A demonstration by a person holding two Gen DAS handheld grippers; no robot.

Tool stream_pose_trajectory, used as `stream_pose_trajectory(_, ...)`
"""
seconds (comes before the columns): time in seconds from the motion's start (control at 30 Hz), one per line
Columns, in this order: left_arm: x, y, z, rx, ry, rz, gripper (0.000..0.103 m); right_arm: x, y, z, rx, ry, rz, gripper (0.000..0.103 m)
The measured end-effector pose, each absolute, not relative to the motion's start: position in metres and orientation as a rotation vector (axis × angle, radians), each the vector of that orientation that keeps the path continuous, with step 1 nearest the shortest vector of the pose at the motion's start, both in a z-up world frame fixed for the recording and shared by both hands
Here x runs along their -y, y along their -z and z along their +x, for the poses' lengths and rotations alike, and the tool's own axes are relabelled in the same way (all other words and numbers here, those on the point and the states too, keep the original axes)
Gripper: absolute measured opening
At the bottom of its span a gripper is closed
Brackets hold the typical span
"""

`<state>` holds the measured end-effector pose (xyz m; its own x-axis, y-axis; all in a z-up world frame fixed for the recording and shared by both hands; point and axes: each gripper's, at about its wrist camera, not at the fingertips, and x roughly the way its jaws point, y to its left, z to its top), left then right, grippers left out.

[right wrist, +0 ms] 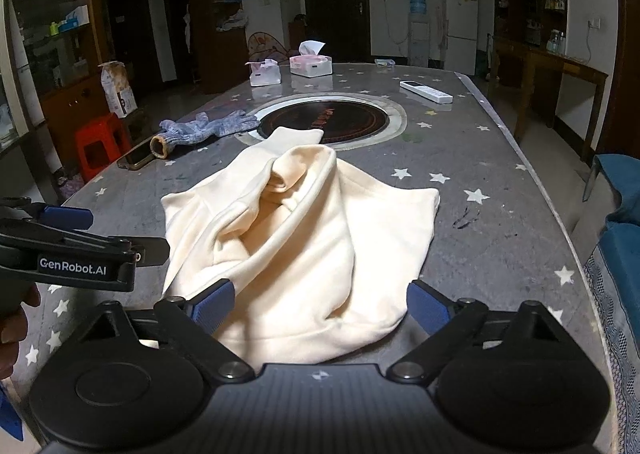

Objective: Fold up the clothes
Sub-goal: 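Grasp the sweatshirt fabric with the right gripper and lift it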

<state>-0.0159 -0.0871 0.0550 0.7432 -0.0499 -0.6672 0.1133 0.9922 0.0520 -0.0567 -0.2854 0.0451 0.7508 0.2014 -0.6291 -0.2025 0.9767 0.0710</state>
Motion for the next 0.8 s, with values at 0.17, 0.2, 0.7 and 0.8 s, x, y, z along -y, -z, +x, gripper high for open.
stream_pose_trajectory(0.17,0.093,-0.058,-0.006,-0.735,0.136,0.081,0.103,0.29,-0.047,-0.043,-0.69,-0.227,-0.012,0.087)
stream_pose_trajectory(0.2,0.095,-0.059,-0.005,-0.736,0.144,0.08,0.103,0.291,-0.047,-0.04,-0.692,-0.231,-0.014,0.086)
stream_pose_trajectory(0.7,0.09,-0.061,0.015,-0.727,0.162,0.082,0.103,0.299,-0.059,0.029,-0.707,-0.313,0.048,0.07)
stream_pose_trajectory(0.8,0.089,-0.06,0.015,-0.728,0.175,0.092,0.103,0.296,-0.052,0.052,-0.735,-0.322,0.054,0.063)
